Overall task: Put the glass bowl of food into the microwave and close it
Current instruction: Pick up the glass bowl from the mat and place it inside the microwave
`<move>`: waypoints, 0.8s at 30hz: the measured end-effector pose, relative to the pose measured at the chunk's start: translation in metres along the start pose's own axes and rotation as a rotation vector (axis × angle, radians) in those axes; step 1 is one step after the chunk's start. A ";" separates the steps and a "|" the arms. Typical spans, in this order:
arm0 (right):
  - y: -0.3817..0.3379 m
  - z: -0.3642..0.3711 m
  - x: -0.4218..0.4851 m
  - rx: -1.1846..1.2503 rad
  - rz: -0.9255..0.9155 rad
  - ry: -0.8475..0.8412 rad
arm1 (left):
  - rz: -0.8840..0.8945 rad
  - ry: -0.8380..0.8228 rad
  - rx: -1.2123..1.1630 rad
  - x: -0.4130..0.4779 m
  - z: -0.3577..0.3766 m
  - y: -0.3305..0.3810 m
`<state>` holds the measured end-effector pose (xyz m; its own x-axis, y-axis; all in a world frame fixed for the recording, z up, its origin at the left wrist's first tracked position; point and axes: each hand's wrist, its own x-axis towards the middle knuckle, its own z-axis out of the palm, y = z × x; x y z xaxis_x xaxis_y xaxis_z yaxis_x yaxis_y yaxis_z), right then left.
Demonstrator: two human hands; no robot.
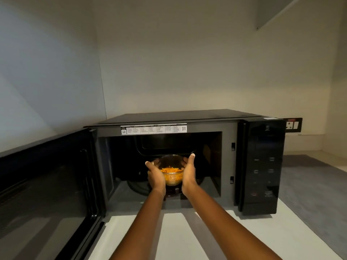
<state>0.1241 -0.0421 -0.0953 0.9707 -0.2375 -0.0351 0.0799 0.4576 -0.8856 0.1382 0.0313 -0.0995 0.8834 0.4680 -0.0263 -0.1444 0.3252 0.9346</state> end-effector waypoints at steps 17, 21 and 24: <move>0.035 0.031 0.096 0.117 0.133 -0.039 | -0.065 -0.077 -0.119 0.104 0.026 -0.025; 0.038 0.031 0.103 0.164 0.123 -0.037 | -0.086 -0.085 -0.126 0.110 0.027 -0.031; 0.040 0.032 0.106 0.155 0.119 -0.023 | -0.094 -0.100 -0.141 0.112 0.028 -0.033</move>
<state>0.2376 -0.0215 -0.1202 0.9801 -0.1556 -0.1230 -0.0031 0.6078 -0.7941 0.2543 0.0503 -0.1231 0.9347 0.3485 -0.0696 -0.1137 0.4787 0.8706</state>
